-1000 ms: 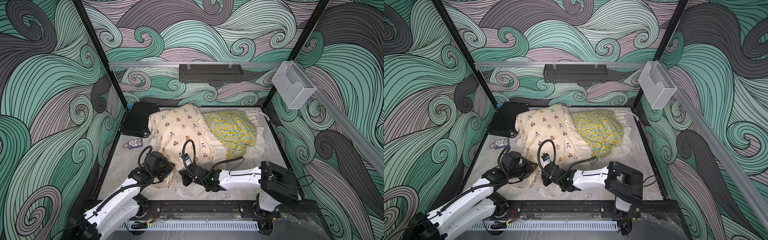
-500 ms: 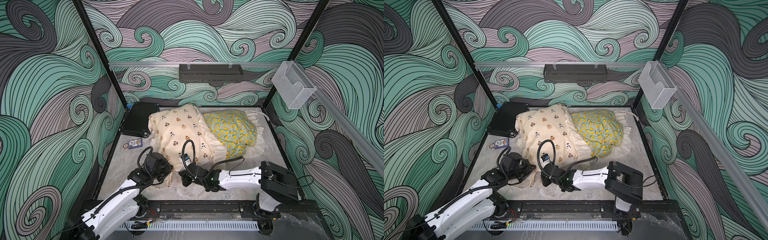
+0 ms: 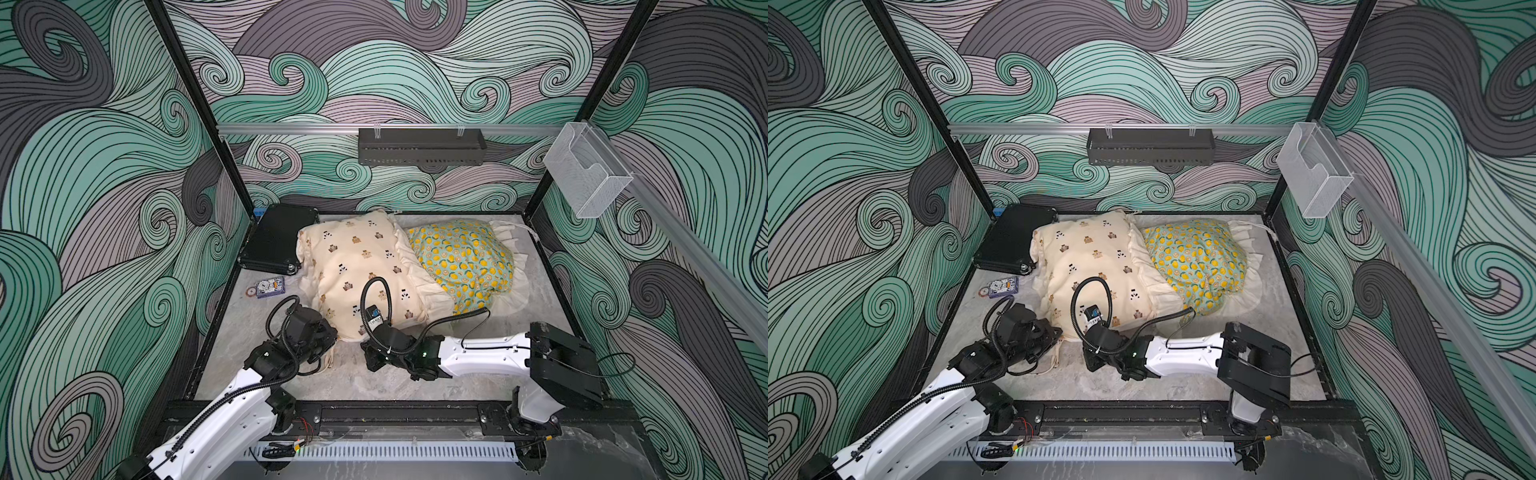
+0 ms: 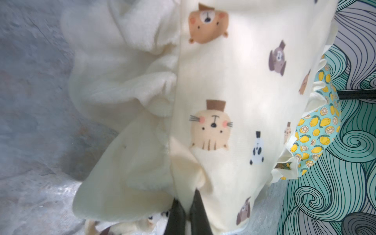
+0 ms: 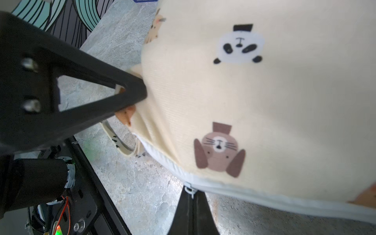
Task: Zip up pillowcases
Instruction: Zip the zipper on the pillowcase.
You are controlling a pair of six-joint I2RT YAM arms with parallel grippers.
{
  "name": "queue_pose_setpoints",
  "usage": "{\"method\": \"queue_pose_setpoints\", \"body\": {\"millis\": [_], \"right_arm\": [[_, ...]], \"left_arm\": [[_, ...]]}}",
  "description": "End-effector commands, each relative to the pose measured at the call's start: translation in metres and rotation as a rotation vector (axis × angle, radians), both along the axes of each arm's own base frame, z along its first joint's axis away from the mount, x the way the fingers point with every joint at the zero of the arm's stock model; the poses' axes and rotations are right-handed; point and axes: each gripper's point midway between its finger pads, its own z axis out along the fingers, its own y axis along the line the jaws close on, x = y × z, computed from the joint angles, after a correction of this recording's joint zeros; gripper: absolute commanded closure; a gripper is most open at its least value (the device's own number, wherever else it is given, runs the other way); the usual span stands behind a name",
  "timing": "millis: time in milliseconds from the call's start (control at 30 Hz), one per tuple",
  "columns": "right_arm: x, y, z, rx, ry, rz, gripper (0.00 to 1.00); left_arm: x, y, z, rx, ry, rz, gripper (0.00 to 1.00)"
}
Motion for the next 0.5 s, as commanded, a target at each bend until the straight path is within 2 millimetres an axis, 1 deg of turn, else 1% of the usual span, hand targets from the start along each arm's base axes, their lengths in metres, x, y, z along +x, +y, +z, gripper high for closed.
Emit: {"method": "queue_pose_setpoints", "body": {"millis": [0, 167, 267, 467], "right_arm": [[0.001, -0.021, -0.005, -0.071, 0.030, -0.032, 1.00], [0.006, -0.030, -0.012, -0.088, 0.073, -0.047, 1.00], [0.006, -0.034, -0.014, -0.094, 0.078, -0.048, 1.00], [0.006, -0.042, -0.018, -0.116, 0.087, -0.056, 1.00]], "left_arm": [[0.009, 0.035, 0.020, 0.153, -0.077, 0.108, 1.00], [0.013, 0.049, 0.037, 0.218, -0.100, 0.134, 1.00], [0.018, 0.052, 0.046, 0.222, -0.107, 0.140, 1.00], [0.028, 0.072, 0.055, 0.239, -0.103, 0.186, 1.00]]}}
